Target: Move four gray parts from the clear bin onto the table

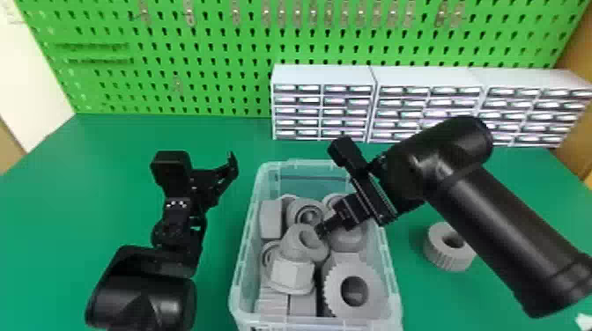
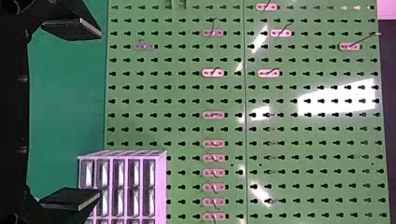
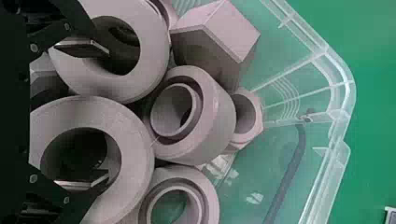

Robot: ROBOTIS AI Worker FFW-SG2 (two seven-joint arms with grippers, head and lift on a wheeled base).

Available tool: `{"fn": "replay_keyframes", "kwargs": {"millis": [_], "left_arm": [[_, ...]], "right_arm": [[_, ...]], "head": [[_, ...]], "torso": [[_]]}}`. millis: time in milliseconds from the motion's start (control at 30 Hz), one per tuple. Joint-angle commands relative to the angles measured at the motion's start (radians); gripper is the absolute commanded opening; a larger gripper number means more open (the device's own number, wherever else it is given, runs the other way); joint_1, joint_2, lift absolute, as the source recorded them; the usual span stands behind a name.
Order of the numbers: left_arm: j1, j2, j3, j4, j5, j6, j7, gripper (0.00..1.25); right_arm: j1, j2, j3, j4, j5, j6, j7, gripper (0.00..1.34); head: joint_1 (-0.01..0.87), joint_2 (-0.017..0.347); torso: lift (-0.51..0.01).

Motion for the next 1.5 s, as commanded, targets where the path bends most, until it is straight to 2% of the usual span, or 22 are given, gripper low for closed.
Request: {"fn": "replay_keyframes", "kwargs": {"millis": [0, 167, 233, 400, 600, 1467], "left_arm": [[0.0, 0.0, -0.001, 0.0, 0.0, 0.0, 0.001, 1.15], [0.0, 0.0, 0.001, 0.0, 0.002, 0.0, 0.001, 1.15], [0.0, 0.0, 0.002, 0.0, 0.002, 0.0, 0.0, 1.15], [-0.002, 0.0, 0.004, 0.0, 0.002, 0.0, 0.0, 1.15], [-0.003, 0.0, 0.001, 0.0, 0.002, 0.0, 0.001, 1.15], [-0.002, 0.003, 0.001, 0.0, 0.0, 0.0, 0.001, 1.15]], "right_arm": [[-0.001, 0.0, 0.0, 0.002, 0.015, 0.008, 0.0, 0.97], [-0.001, 0.0, 0.0, 0.005, 0.017, 0.017, 0.0, 0.87], [-0.002, 0.0, 0.0, 0.008, 0.018, 0.023, 0.0, 0.76], [-0.011, 0.001, 0.002, 0.023, 0.003, 0.042, 0.0, 0.61], [-0.016, -0.002, 0.002, 0.028, 0.003, 0.06, 0.0, 0.34], [-0.05, 0.0, 0.0, -0.003, -0.003, 0.052, 0.0, 0.33]], "head": [[0.693, 0.072], [0.693, 0.072], [0.693, 0.072], [0.693, 0.072], [0.693, 0.072], [0.693, 0.072]], "torso": [[-0.052], [-0.052], [-0.052], [-0.052], [-0.052], [-0.052]]}}
